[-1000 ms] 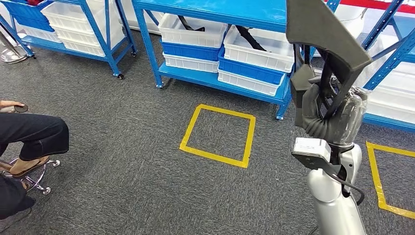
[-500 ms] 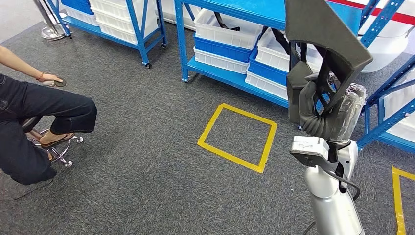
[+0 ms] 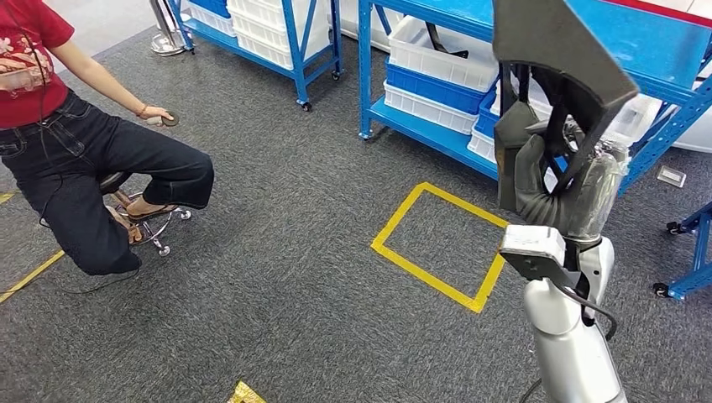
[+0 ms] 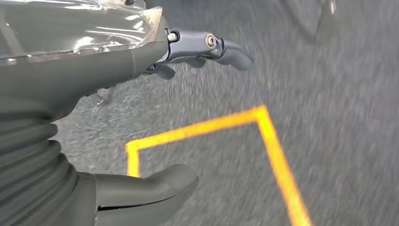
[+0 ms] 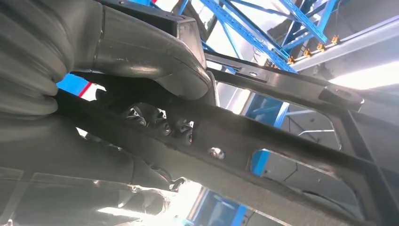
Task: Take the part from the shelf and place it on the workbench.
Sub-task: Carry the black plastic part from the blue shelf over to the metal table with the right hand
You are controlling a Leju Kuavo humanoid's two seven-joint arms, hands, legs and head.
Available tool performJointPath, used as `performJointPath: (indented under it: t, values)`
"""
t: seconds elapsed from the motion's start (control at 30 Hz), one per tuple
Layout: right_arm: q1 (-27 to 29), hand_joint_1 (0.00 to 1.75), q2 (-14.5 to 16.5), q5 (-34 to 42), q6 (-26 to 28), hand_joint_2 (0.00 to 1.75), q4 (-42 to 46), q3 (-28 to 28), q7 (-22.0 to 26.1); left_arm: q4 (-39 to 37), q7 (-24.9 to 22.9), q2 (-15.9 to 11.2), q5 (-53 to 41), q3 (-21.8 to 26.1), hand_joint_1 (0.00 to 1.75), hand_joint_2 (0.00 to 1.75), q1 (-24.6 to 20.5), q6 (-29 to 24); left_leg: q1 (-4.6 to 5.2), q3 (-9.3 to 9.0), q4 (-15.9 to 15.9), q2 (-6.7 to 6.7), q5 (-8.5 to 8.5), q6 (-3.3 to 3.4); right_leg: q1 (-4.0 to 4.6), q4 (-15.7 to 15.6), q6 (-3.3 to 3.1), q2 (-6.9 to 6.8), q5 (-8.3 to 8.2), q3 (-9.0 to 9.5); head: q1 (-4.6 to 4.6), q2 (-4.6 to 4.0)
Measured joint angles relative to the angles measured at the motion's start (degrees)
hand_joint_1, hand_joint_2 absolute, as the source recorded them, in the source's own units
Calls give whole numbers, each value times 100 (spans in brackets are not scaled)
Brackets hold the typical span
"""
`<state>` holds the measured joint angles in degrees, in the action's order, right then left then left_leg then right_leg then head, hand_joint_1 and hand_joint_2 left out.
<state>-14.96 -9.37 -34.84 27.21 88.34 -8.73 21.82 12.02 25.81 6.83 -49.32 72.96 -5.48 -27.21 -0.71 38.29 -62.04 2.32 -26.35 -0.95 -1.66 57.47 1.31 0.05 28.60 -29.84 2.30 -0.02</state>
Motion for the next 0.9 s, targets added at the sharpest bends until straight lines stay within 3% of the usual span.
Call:
performJointPath:
  t: [0.03, 0.07, 0.13, 0.17, 0.2, 0.27, 0.33, 0.4, 0.47, 0.5, 0.57, 0.63, 0.67, 0.7, 0.77, 0.83, 0.9]
  values:
    - [20, 173, -1, 2, 8, 175, 3, 1, -1, 1, 57, -5, 19, 13, 0, 175, -11, -100, 6, 166, -383, -136, -215, -18, 13, 1, -19, -62, -5, -11, -15, 0]
    - [37, 173, -2, 5, 14, 175, 5, 1, -1, 1, 95, -9, 45, 27, 0, 175, -20, -164, 1, 351, -808, -191, -417, -34, 24, 2, -31, -128, -8, -21, -21, 0]
    - [57, 173, -3, 16, 15, 175, 5, 1, -1, 1, 142, -7, 109, 70, 0, 175, -26, -237, -5, 532, -1273, -213, -556, -46, 38, 4, -31, -259, -8, -31, -21, 0]
    - [60, 173, -2, 21, 15, 175, 6, 1, -1, 1, 160, -6, 131, 91, 0, 175, -26, -251, -6, 446, -1158, -226, -464, -40, 40, 4, -31, -321, -6, -27, -21, 0]
    - [62, 173, -3, 24, 17, 175, 8, 2, -1, 1, 180, -10, 141, 109, 0, 175, -26, -236, -4, 233, -803, -270, -291, -24, 42, 4, -31, -382, -4, -19, -22, 0]
    - [75, 173, -9, 29, 25, 175, 32, 12, -2, 1, 226, -20, 135, 123, 0, 175, -37, -119, 20, -243, 36, -499, 1, 31, 77, 5, -19, -493, 8, -7, -22, 0]
    - [107, 173, -27, 55, 33, 175, 79, 26, 4, -1, 250, -23, 134, 126, 0, 175, -51, 28, 65, -413, 389, -623, 77, 99, 126, 3, 7, -595, 19, -6, -17, 0]
    - [135, 173, -41, 90, 33, 175, 112, 33, 18, -2, 220, -24, 158, 135, 0, 175, -54, 96, 94, -385, 419, -515, 101, 173, 141, -16, 52, -688, 20, 2, -13, 0]
    - [145, 173, -49, 117, 29, 175, 130, 39, 34, -3, 168, -24, 186, 151, 0, 175, -54, 120, 77, -396, 485, -405, 156, 259, 126, 85, 92, -523, 101, -44, -12, 0]
    - [148, 173, -62, 126, 27, 175, 137, 44, 43, -3, 142, -25, 194, 163, 0, 175, -56, 127, 61, -405, 517, -346, 185, 298, 118, 280, 88, -363, 214, -131, -7, 0]
    - [170, 173, -96, 142, 26, 175, 143, 57, 55, -4, 77, -22, 197, 181, 0, 175, -64, 137, 55, -386, 532, -209, 214, 340, 105, 996, 35, -92, 541, -462, -1, 0]
    - [244, 173, -124, 179, 31, 175, 143, 65, 73, -6, -7, -12, 199, 189, 0, 175, -66, 144, 61, -360, 529, -43, 233, 352, 108, 1577, 36, -33, 724, -745, 2, 0]
    - [299, 173, -130, 200, 38, 175, 146, 70, 82, -7, -42, -3, 199, 190, 0, 175, -64, 146, 62, -355, 526, 45, 241, 350, 109, 1559, 72, -20, 675, -741, 3, 0]
    - [355, 173, -135, 218, 47, 175, 156, 79, 92, -8, -71, 6, 196, 191, 0, 175, -61, 146, 61, -355, 520, 135, 249, 343, 104, 1297, 121, 6, 535, -616, 2, 0]
    - [460, 173, -143, 227, 78, 175, 205, 114, 99, -8, -105, 23, 182, 192, 0, 175, -57, 131, 64, -343, 493, 296, 259, 315, 91, 470, 183, 187, 207, -225, 1, 0]
    - [583, 173, -145, 212, 123, 175, 299, 161, 103, -8, -139, 32, 151, 192, 0, 175, -49, 100, 69, -300, 465, 428, 275, 264, 91, 25, 145, 311, 65, -20, -2, 0]
    - [725, 173, -138, 176, 153, 175, 411, 201, 94, -9, -205, 37, 124, 192, 0, 175, -22, 83, 63, -255, 466, 538, 308, 201, 100, -4, 70, 226, 45, 0, -4, 0]
